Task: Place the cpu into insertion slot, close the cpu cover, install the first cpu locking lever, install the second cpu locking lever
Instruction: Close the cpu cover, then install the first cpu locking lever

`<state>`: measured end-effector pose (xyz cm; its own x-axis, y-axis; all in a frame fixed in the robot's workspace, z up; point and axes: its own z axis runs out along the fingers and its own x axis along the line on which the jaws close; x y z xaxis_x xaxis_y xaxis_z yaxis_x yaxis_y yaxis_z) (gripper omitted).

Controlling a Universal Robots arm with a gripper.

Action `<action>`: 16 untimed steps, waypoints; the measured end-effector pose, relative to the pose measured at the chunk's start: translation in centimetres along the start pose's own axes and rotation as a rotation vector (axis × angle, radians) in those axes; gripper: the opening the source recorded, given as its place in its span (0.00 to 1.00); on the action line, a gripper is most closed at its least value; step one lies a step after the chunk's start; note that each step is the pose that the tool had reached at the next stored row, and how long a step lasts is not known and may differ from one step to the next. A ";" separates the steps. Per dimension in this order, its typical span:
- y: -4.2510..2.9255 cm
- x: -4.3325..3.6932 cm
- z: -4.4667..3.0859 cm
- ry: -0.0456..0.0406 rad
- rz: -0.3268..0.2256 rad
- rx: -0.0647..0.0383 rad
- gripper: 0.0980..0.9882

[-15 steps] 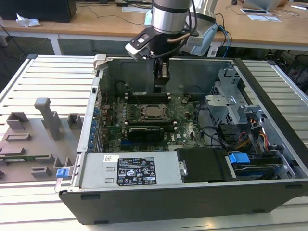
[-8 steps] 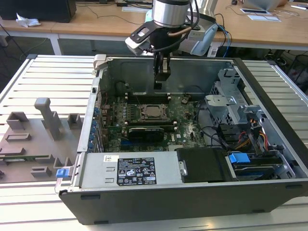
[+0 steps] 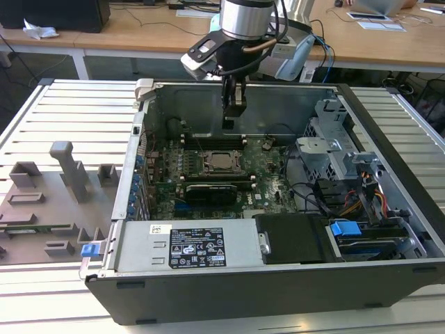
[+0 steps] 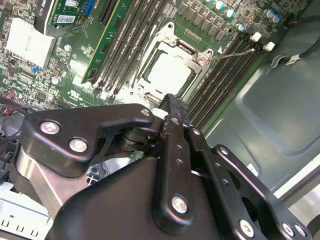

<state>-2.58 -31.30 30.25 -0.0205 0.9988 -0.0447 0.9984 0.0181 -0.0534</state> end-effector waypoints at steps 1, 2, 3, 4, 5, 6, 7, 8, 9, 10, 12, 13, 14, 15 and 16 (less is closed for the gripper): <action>0.00 0.00 0.00 0.0000 0.000 0.000 0.01; 0.00 0.00 0.00 0.0000 0.000 0.000 0.01; 0.00 0.00 -0.01 0.0000 0.000 0.000 0.01; 0.00 0.00 -0.01 0.0000 0.000 0.000 0.01; 0.00 0.00 -0.01 -0.0002 -0.003 0.000 0.01; 0.00 -0.01 -0.02 -0.0014 -0.024 -0.001 0.01; 0.00 0.00 -0.01 -0.0034 -0.062 -0.003 0.01; 0.00 0.00 -0.02 -0.0048 -0.087 -0.004 0.01; 0.00 0.00 -0.01 -0.0057 -0.105 -0.005 0.01; 0.00 0.00 -0.01 -0.0074 -0.137 -0.006 0.01; 0.00 0.00 -0.01 -0.0119 -0.221 -0.010 0.01; 0.00 0.00 -0.01 -0.0131 -0.244 -0.011 0.01; 0.00 0.00 -0.01 -0.0142 -0.265 -0.012 0.01; 0.00 0.00 -0.01 -0.0150 -0.279 -0.012 0.01; 0.00 0.00 -0.01 -0.0156 -0.290 -0.013 0.01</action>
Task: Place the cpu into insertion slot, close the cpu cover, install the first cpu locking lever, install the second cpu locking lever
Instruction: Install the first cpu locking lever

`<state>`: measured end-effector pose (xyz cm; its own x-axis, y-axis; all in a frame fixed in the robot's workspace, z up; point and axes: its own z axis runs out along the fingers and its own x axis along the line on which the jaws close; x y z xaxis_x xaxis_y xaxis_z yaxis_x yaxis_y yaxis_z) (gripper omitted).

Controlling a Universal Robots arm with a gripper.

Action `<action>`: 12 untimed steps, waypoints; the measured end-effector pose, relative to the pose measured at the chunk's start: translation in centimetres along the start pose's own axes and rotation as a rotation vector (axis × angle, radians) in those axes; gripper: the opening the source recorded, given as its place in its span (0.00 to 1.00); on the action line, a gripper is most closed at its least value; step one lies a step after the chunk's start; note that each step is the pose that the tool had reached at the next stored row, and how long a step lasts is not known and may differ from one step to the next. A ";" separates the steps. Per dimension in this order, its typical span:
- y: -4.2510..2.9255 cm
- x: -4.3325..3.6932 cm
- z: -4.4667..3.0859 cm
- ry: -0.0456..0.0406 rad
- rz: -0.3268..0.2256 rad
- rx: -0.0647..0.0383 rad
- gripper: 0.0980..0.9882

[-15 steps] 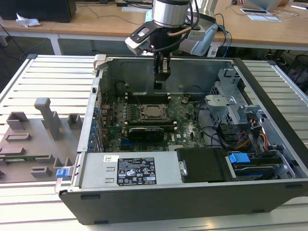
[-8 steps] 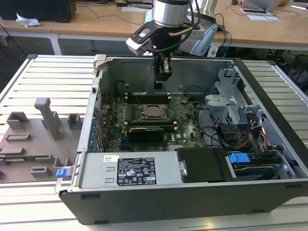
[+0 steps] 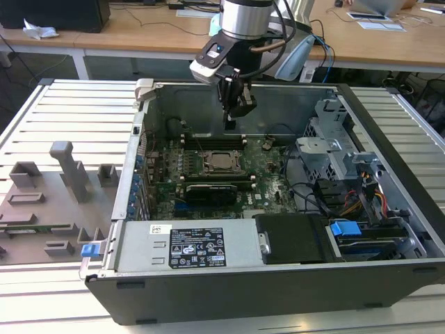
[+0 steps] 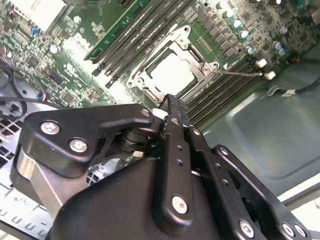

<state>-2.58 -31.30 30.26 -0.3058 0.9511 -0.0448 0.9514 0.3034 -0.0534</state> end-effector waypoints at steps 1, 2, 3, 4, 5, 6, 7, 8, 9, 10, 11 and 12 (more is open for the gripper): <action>0.00 0.00 0.00 -0.0006 -0.012 -0.001 0.01; 0.00 0.00 0.00 -0.0012 -0.022 -0.001 0.01; 0.00 0.00 0.00 -0.0022 -0.041 -0.002 0.01; 0.00 0.00 0.00 -0.0029 -0.054 -0.002 0.01; 0.00 0.00 0.00 -0.0034 -0.065 -0.003 0.01; 0.00 0.00 0.00 -0.0045 -0.084 -0.004 0.01; 0.00 0.00 0.00 -0.0053 -0.099 -0.004 0.01; 0.00 0.00 0.00 -0.0058 -0.109 -0.005 0.01; 0.00 0.00 0.00 -0.0066 -0.124 -0.006 0.01; 0.00 0.00 0.00 -0.0072 -0.135 -0.006 0.01; 0.00 0.00 0.00 -0.0078 -0.146 -0.007 0.01; 0.00 0.00 0.00 -0.0087 -0.162 -0.007 0.01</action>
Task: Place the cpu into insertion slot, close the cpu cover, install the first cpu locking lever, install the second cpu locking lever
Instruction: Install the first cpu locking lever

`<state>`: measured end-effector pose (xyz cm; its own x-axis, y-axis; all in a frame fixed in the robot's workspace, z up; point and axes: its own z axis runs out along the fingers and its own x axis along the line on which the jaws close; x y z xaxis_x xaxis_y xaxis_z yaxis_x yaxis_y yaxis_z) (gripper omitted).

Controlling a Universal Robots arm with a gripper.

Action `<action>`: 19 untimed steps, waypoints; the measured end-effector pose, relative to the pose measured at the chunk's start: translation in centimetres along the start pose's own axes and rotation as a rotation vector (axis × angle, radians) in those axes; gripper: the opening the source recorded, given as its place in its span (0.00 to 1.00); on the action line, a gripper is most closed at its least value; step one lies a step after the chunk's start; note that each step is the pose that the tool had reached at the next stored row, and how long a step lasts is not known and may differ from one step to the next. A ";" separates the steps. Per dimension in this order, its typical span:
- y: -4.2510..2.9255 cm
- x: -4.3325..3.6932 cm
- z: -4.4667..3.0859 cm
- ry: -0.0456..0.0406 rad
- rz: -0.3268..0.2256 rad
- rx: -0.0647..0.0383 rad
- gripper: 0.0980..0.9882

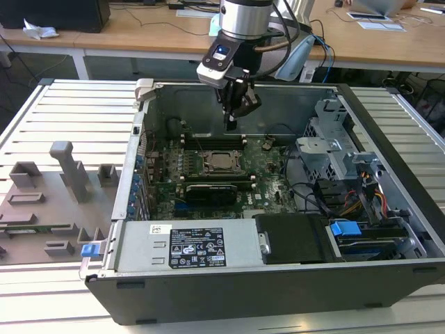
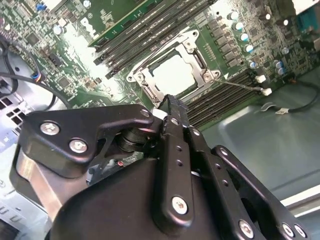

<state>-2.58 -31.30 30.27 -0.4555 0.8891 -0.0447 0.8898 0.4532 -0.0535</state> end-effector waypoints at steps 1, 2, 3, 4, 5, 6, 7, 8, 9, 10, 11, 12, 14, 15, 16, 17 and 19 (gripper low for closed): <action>0.00 0.00 0.00 -0.0006 -0.011 -0.001 0.01; 0.00 0.00 0.00 -0.0011 -0.021 -0.001 0.01; 0.00 0.00 0.00 -0.0022 -0.043 -0.002 0.01; 0.00 0.00 0.00 -0.0030 -0.055 -0.002 0.01; 0.00 0.00 0.00 -0.0036 -0.067 -0.003 0.01; 0.00 0.00 0.00 -0.0041 -0.078 -0.004 0.01; 0.00 0.00 0.00 -0.0048 -0.090 -0.004 0.01; 0.00 0.00 0.00 -0.0057 -0.107 -0.005 0.01; 0.00 0.00 0.00 -0.0066 -0.123 -0.006 0.01; 0.00 0.00 0.00 -0.0071 -0.133 -0.006 0.01; 0.00 0.00 0.01 -0.0083 -0.156 -0.007 0.01; 0.00 0.00 0.01 -0.0090 -0.168 -0.008 0.01; 0.00 0.00 0.00 -0.0112 -0.209 -0.009 0.01; 0.00 0.00 0.00 -0.0121 -0.227 -0.010 0.01; 0.00 0.00 0.00 -0.0132 -0.247 -0.011 0.01; 0.00 0.00 0.00 -0.0140 -0.262 -0.012 0.01; 0.00 0.00 0.00 -0.0151 -0.283 -0.013 0.01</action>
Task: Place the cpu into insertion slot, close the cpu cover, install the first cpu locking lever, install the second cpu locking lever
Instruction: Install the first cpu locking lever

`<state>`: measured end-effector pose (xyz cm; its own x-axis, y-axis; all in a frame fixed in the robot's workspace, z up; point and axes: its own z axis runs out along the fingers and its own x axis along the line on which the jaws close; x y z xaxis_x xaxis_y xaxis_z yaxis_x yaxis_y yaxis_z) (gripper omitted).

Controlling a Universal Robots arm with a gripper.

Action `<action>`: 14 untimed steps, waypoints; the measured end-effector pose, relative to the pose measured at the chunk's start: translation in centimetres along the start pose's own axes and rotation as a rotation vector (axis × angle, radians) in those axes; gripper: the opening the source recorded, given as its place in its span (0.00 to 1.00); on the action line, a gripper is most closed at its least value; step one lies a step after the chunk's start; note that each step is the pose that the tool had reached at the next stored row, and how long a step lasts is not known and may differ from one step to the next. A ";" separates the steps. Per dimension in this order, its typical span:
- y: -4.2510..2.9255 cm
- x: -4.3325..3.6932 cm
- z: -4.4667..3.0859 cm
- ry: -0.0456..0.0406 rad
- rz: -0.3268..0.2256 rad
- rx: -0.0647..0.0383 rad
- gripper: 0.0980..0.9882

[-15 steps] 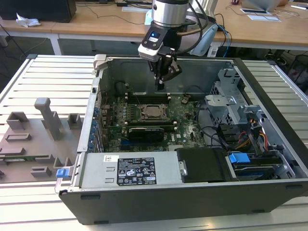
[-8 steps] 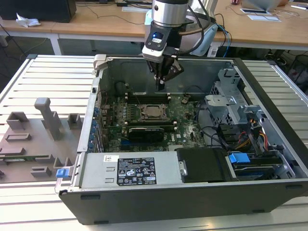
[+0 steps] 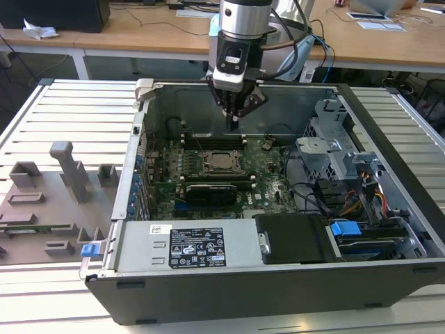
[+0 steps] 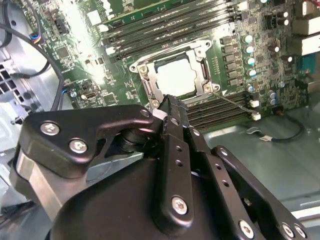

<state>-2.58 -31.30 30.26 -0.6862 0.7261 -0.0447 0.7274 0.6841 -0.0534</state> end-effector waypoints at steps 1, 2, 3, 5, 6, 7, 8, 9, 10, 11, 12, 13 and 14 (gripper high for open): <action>0.00 0.00 0.00 -0.0008 -0.013 -0.001 0.01; 0.00 0.00 0.00 -0.0014 -0.025 -0.001 0.01; 0.00 0.00 0.00 -0.0023 -0.042 -0.002 0.01; 0.00 0.00 0.00 -0.0045 -0.083 -0.004 0.01; 0.00 0.00 0.00 -0.0057 -0.105 -0.005 0.01; 0.00 0.00 0.00 -0.0066 -0.122 -0.005 0.01; 0.00 0.00 0.00 -0.0072 -0.134 -0.006 0.01; 0.00 0.00 0.00 -0.0077 -0.143 -0.006 0.01; 0.00 0.00 0.00 -0.0083 -0.153 -0.007 0.01; 0.00 0.00 0.00 -0.0088 -0.163 -0.007 0.01; 0.00 0.00 0.00 -0.0094 -0.175 -0.008 0.01; 0.00 0.00 0.00 -0.0099 -0.184 -0.008 0.01; 0.00 0.00 0.00 -0.0107 -0.198 -0.009 0.01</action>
<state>-2.58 -31.30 30.26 -0.8158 0.5766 -0.0448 0.5784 0.8140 -0.0534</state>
